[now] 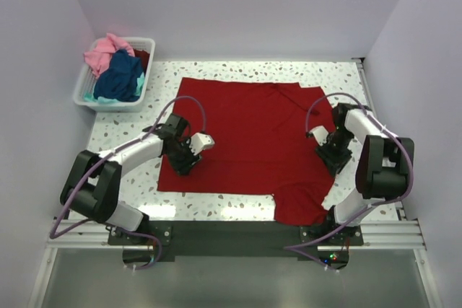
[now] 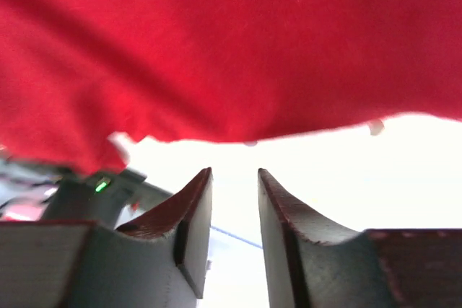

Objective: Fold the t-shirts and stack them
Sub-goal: Flatten the tshirt out

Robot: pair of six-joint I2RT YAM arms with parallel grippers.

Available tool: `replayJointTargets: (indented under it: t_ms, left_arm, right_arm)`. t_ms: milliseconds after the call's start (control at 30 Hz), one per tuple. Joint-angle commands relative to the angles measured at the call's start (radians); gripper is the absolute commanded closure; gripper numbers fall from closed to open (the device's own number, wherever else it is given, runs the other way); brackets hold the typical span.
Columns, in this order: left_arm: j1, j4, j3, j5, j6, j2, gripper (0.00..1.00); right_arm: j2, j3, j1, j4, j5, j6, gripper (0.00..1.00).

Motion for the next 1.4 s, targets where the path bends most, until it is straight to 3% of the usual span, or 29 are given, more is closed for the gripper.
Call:
replayJointTargets:
  t_ms: [0, 133, 233, 367, 533, 600, 700, 833, 1100, 1367]
  left_arm:
    - [0.002, -0.135, 0.056, 0.061, 0.06, -0.043, 0.49]
    - [0.012, -0.136, 0.249, 0.079, 0.048, 0.024, 0.48]
    - [0.014, -0.087, 0.401, 0.115, -0.001, 0.107, 0.46]
    - [0.012, 0.142, 0.634, 0.216, -0.11, 0.294, 0.45]
    - [-0.008, 0.383, 1.102, 0.316, -0.317, 0.611, 0.38]
    - [-0.015, 0.399, 1.33, 0.326, -0.382, 0.783, 0.38]
    - [-0.023, 0.414, 1.471, 0.322, -0.432, 0.922, 0.37]
    - [-0.026, 0.465, 1.356, 0.3, -0.434, 0.898, 0.37]
    - [-0.025, 0.491, 1.016, 0.257, -0.371, 0.677, 0.37]
    - [-0.017, 0.474, 0.857, 0.231, -0.317, 0.539, 0.37]
  right_arm:
    - [-0.049, 0.186, -0.013, -0.136, -0.113, -0.023, 0.63]
    - [0.109, 0.514, -0.013, -0.155, -0.211, 0.089, 0.6]
    - [0.325, 0.801, -0.013, -0.167, -0.218, 0.172, 0.59]
    - [0.605, 1.171, -0.012, -0.224, -0.213, 0.216, 0.59]
    - [0.733, 1.323, -0.003, -0.233, -0.25, 0.207, 0.44]
    - [0.75, 1.337, 0.017, -0.239, -0.259, 0.187, 0.44]
    - [0.732, 1.28, 0.042, -0.19, -0.239, 0.166, 0.46]
    - [0.736, 1.245, 0.057, -0.115, -0.204, 0.167, 0.48]
    - [0.836, 1.357, 0.063, -0.066, -0.155, 0.201, 0.55]
    - [0.871, 1.36, 0.074, -0.041, -0.133, 0.213, 0.59]
